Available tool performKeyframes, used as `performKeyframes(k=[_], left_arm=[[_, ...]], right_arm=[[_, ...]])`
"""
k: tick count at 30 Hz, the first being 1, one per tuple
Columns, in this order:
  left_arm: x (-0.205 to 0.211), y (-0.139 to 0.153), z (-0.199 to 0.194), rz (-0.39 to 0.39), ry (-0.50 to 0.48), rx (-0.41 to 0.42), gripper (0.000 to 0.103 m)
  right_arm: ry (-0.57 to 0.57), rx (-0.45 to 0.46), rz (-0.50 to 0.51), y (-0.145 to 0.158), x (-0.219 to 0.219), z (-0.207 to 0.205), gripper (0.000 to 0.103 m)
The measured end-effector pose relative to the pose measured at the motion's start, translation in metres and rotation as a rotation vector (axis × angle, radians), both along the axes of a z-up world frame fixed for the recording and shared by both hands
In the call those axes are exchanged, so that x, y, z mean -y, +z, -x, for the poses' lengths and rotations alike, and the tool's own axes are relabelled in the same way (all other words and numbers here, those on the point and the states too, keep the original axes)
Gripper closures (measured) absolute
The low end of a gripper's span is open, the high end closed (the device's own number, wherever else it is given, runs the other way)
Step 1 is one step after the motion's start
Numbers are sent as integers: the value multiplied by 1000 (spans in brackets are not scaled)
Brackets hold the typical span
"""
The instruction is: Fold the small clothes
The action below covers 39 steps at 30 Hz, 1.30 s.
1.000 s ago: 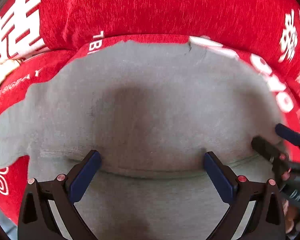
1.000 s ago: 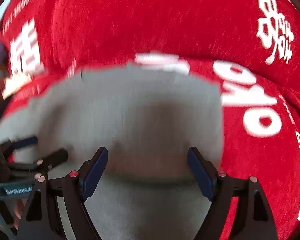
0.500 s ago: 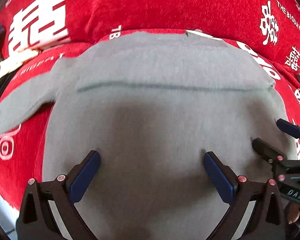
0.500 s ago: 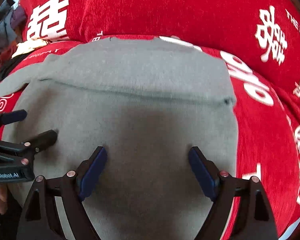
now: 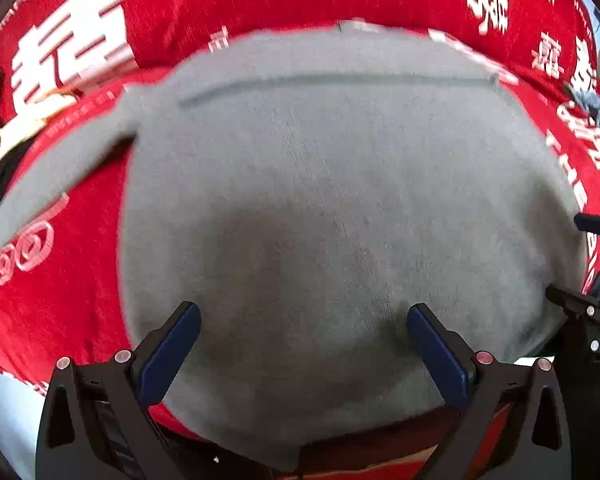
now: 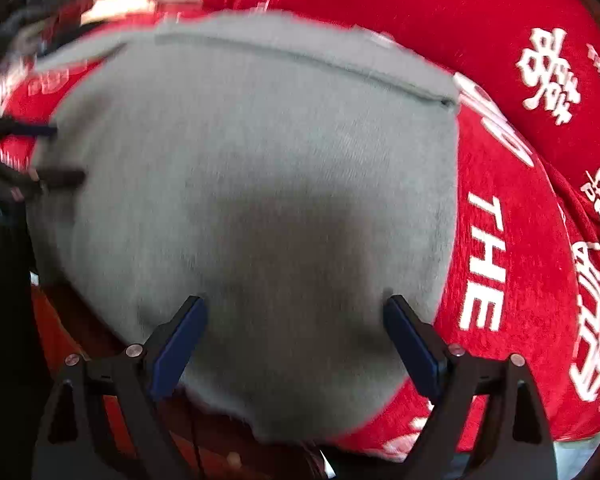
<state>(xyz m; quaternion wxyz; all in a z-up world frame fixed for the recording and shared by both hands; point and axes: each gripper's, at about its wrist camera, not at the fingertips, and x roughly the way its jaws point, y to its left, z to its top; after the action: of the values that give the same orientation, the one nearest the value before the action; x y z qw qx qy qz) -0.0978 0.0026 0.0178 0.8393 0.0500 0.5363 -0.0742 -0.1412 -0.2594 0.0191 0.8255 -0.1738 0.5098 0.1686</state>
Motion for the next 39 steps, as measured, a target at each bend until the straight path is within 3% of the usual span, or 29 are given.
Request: performKeyframes(k=[3,5,9,15,18,22,24,26,29,32,36,39], left_arm=[[1,19,-27,20,31,65,0],[4,19,-59,55,69,47,0],[1,-4,-85,61,140,-53,0],[-13,-17,-5,38,54,-12,0],[-18,-25,26,-7,-14,-18,0],[-20,-22,26,-31,-20,-80,0],[-19,-7,18,-29,-4,-31,0],[-16,14,1,20,8,28,0],[-11,32,-42,52,54,70,0],[-4,40,-100,82,154,53,0],[2,36,-161,169,225,5,0],[7,14,-196,132,238,-50,0]], right_arm=[[2,89,-65,27,-15,-26,11],[1,112,-98,32,-36,-49,10],[15,12,-62,5,-73,-75,10],[125,64,-71,-14,-51,-18,6],[207,79,4,-25,-25,17,4],[289,56,215,-39,-16,42,4],[302,39,193,-27,-17,42,4],[302,77,123,-7,-19,33,4],[241,137,24,24,-25,-4,4],[117,170,-45,41,-31,-61,4],[-151,124,-147,41,-9,-153,4],[-335,43,-205,28,4,-204,4]])
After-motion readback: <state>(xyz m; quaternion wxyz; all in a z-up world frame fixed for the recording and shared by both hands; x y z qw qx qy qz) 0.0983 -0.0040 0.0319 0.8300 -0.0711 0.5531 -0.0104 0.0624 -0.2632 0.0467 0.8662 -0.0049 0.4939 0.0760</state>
